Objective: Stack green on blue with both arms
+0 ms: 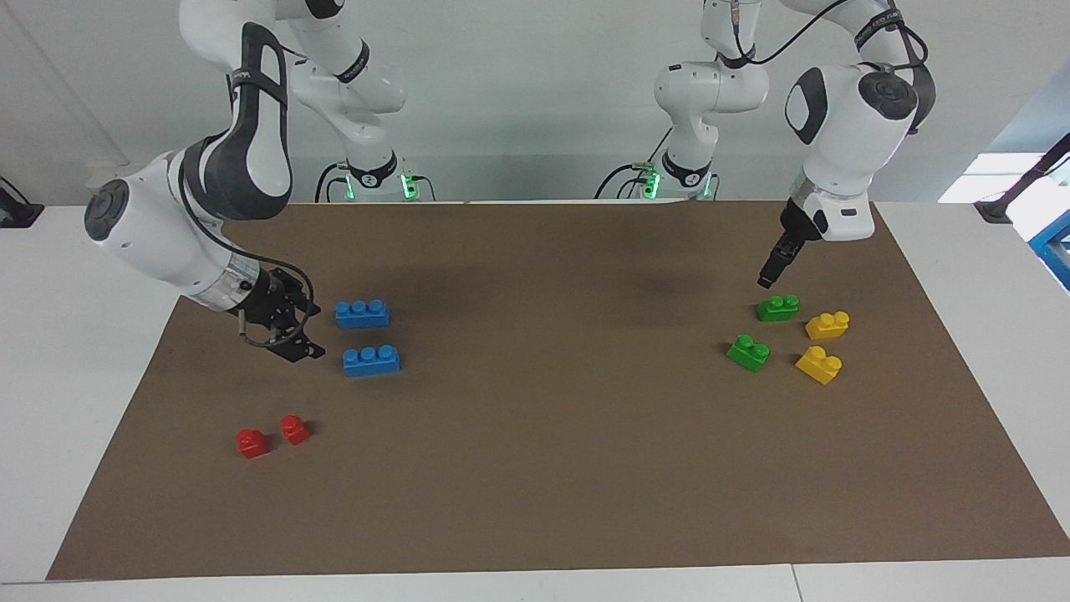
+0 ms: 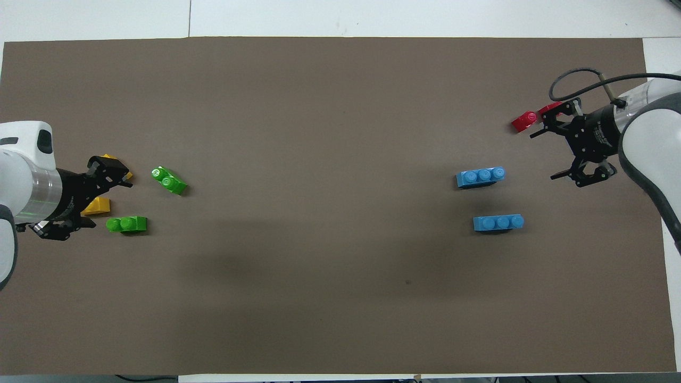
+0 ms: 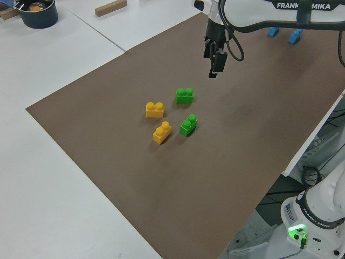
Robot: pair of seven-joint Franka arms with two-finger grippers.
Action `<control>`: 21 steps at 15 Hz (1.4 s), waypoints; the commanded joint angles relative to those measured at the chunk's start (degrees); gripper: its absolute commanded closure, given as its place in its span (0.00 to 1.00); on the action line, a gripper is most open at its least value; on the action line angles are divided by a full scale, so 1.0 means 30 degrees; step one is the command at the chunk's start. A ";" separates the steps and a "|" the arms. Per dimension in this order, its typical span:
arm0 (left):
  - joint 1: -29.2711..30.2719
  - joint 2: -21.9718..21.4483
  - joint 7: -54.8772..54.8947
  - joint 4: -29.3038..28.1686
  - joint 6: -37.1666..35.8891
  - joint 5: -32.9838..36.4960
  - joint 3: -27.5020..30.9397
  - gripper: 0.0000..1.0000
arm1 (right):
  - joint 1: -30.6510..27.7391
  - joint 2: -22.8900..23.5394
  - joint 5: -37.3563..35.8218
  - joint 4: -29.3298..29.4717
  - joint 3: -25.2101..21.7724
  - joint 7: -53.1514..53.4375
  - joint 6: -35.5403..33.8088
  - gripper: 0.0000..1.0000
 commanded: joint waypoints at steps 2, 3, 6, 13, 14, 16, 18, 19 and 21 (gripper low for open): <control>-0.0227 0.1651 -0.1114 -0.0143 0.1695 -0.0533 0.0206 0.00 | -0.0429 -0.0237 0.1220 -0.1594 0.0211 0.1070 0.1279 0.05; -0.0227 0.2061 -0.1670 -0.0143 0.2220 -0.0533 0.0206 0.00 | -0.0401 -0.0471 0.1249 -0.2327 0.0211 0.1070 0.1896 0.05; -0.0227 0.3262 -0.2232 -0.0172 0.3571 -0.0592 0.0206 0.00 | -0.0458 -0.0211 0.1278 -0.2861 0.0240 0.0982 0.2312 0.05; -0.0050 0.5401 -0.3021 -0.0084 0.6820 -0.0650 0.0206 0.00 | -0.0371 0.0990 0.2449 -0.3125 0.0211 -0.0159 0.2897 0.04; -0.0080 0.5695 -0.3052 -0.0084 0.7115 -0.0650 0.0235 0.00 | -0.0371 0.1137 0.2451 -0.3125 0.0211 -0.0335 0.3015 0.04; -0.0080 0.6106 -0.3052 0.0032 0.7352 -0.0650 0.0235 0.00 | -0.0342 0.1343 0.2480 -0.3387 0.0240 -0.0802 0.3453 0.04; -0.0080 0.6486 -0.3023 0.0062 0.7644 -0.0621 0.0264 0.00 | -0.0313 0.1431 0.3003 -0.3651 0.0211 -0.1330 0.3717 0.04; -0.0051 0.6605 -0.2994 0.0062 0.7791 -0.0621 0.0265 0.00 | -0.0312 0.1431 0.3152 -0.3856 0.0211 -0.1564 0.3835 0.04; 0.0037 0.6810 -0.2936 0.0033 0.7880 -0.0621 0.0265 0.00 | -0.0254 0.1402 0.3328 -0.4092 0.0211 -0.1742 0.4273 0.04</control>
